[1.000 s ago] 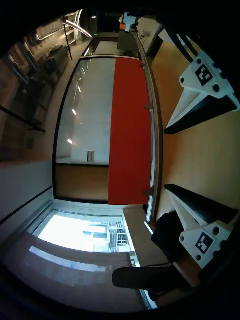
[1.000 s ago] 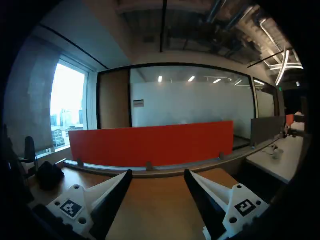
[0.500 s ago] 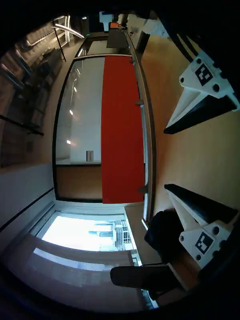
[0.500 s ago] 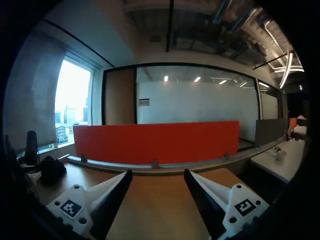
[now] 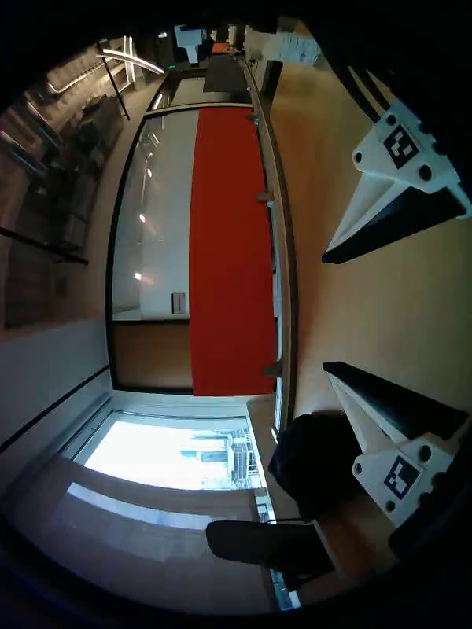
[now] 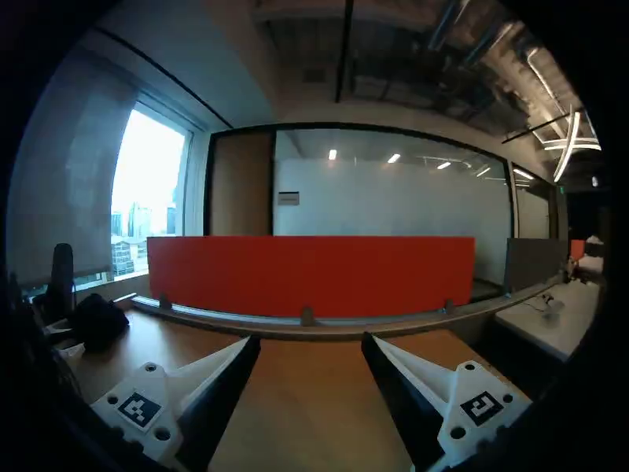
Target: Fold towel
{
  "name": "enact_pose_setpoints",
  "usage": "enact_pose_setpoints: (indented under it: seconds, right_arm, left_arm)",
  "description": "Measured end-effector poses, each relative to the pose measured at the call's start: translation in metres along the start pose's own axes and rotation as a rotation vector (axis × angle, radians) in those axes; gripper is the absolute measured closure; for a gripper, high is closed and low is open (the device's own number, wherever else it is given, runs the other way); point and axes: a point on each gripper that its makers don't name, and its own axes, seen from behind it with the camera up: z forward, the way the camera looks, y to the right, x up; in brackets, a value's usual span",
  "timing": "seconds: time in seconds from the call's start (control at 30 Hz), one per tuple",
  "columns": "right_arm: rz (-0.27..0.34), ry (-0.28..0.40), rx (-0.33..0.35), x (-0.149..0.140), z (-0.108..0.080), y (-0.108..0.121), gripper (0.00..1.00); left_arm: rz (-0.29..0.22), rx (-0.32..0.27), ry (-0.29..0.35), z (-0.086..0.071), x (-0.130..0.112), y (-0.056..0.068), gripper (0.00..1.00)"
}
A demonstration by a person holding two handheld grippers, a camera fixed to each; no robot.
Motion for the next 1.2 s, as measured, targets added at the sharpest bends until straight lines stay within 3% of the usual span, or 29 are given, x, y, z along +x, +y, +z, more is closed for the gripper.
enact_pose_setpoints:
  seconds: [0.67, 1.2]
  right_arm:
    - [-0.011, -0.002, -0.018, -0.021, 0.004, 0.008, 0.0]
    - [-0.02, 0.004, -0.031, -0.015, 0.006, 0.013, 0.0]
  left_arm:
    - [-0.013, 0.015, 0.013, -0.001, -0.04, 0.007, 0.08]
    - [-0.014, 0.014, 0.027, -0.003, -0.038, 0.007, 0.08]
